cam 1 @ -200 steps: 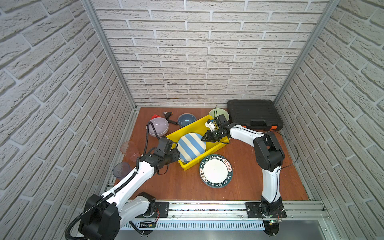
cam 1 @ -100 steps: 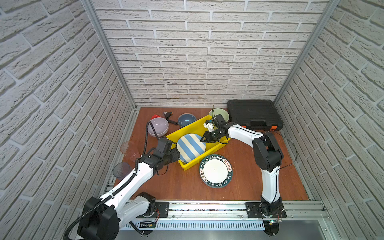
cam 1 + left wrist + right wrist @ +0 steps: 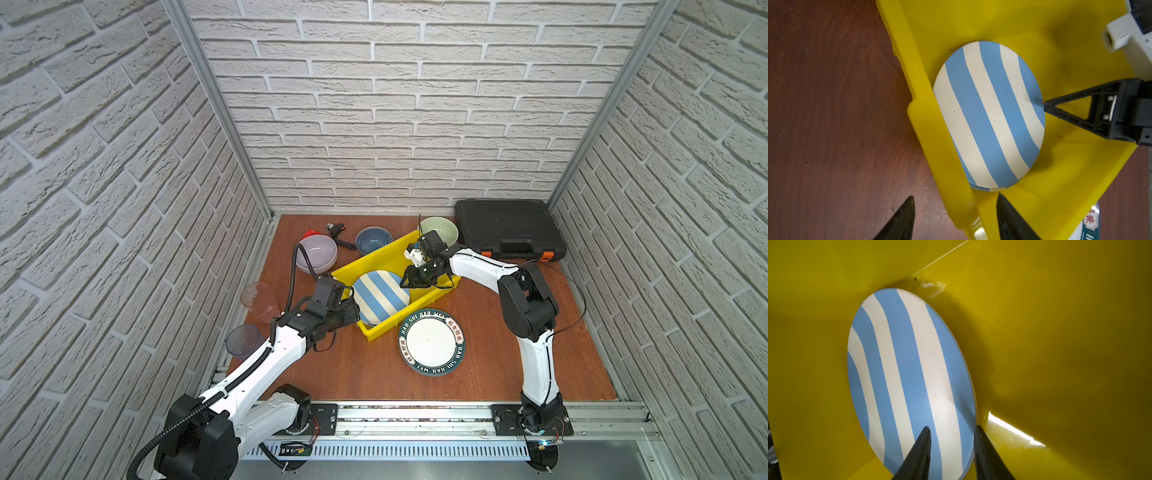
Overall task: Place the mixed dishes into the plastic bin
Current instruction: 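Lay the striped plate flat onto the first plate with the right gripper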
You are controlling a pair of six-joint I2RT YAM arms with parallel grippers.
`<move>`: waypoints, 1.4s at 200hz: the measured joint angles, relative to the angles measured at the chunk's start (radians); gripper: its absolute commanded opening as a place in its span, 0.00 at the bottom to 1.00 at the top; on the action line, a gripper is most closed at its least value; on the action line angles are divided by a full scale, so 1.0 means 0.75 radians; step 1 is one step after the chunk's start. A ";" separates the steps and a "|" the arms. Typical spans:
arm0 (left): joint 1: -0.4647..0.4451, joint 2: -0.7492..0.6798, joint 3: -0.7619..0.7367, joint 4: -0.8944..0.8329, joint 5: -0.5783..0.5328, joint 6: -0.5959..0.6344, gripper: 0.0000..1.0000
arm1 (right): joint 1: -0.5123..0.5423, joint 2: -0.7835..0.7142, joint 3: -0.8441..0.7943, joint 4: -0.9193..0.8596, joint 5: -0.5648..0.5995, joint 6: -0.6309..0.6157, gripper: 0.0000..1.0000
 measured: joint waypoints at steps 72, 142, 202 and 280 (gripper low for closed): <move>-0.001 0.012 -0.001 0.031 0.013 0.004 0.63 | 0.020 0.000 0.013 -0.050 0.081 -0.030 0.47; 0.000 0.028 -0.001 0.056 0.015 0.006 0.61 | 0.049 0.000 0.100 -0.102 0.182 -0.062 0.53; 0.000 0.049 -0.001 0.063 0.025 0.005 0.61 | 0.090 0.047 0.128 -0.146 0.209 -0.077 0.66; 0.000 0.054 -0.011 0.088 0.038 0.005 0.60 | 0.118 0.082 0.158 -0.162 0.220 -0.087 0.65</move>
